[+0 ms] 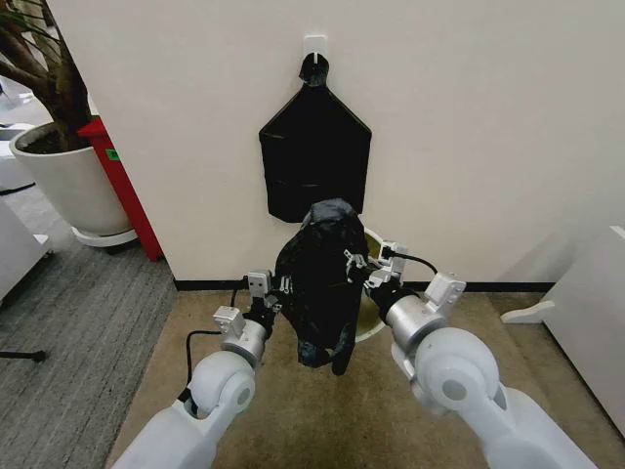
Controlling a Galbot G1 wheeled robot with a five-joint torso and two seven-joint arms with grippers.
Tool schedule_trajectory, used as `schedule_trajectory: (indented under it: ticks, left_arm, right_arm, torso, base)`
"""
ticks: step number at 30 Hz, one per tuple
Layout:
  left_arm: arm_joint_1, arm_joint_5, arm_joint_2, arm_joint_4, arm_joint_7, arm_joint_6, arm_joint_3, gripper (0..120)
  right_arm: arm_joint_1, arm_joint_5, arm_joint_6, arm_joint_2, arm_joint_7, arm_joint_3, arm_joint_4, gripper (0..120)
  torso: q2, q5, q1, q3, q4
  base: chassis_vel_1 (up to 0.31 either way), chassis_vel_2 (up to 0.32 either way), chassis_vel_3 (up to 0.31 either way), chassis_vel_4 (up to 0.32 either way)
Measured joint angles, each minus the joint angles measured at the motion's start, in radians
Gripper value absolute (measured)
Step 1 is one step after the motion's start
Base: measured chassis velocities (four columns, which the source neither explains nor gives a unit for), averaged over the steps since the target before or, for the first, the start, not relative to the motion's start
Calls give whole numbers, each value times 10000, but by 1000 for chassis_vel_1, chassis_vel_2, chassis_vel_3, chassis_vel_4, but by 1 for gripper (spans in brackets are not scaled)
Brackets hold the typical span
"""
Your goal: Place the garbage bag over the trash bin.
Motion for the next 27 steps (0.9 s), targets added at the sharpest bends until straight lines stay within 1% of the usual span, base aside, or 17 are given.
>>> schedule_trajectory:
  ticks: [8, 13, 15, 18, 21, 22, 24, 26, 27]
  left_arm:
    - [88, 0, -12, 38, -40, 16, -75, 3]
    - [214, 15, -24, -4, 46, -64, -155, 3]
    - [235, 27, -36, -9, 66, -78, -159, 3]
    - [327, 61, -88, -50, 145, -124, -184, 3]
    - [401, 79, -153, -110, 235, -194, -212, 3]
    - [401, 79, -153, -110, 235, -194, -212, 3]
    - [417, 85, -174, -120, 254, -219, -231, 3]
    - [441, 90, -187, -131, 274, -243, -243, 3]
    - [459, 97, -206, -134, 300, -267, -246, 3]
  right_arm:
    - [-161, -219, 6, -395, 113, 493, 167, 0]
    - [107, -271, -46, -1127, 151, 685, -76, 0]
    - [155, -271, -54, -1219, 151, 690, -109, 0]
    - [382, -231, -165, -1658, 144, 736, -333, 0]
    - [570, -222, -255, -2355, -44, 795, -894, 0]
    - [570, -222, -255, -2355, -44, 795, -894, 0]
    - [587, -192, -312, -2647, -174, 854, -1041, 0]
    - [588, -43, -427, -3024, -363, 939, -1145, 0]
    - [589, 117, -526, -3372, -593, 985, -1247, 0]
  torso:
    - [0, 1, 0, -1, 0]
    - [0, 1, 0, 0, 0]
    - [0, 1, 0, 0, 0]
    - [0, 0, 0, 0, 1]
    - [0, 3, 0, 0, 0]
    - [0, 3, 0, 0, 0]
    - [0, 2, 0, 0, 0]
    - [0, 3, 0, 0, 0]
    - [0, 0, 0, 0, 0]
  base:
    - [0, 0, 0, 0]
    - [0, 0, 0, 0]
    - [0, 0, 0, 0]
    - [0, 0, 0, 0]
    - [0, 0, 0, 0]
    - [0, 0, 0, 0]
    - [0, 0, 0, 0]
    - [0, 0, 0, 0]
    - [0, 0, 0, 0]
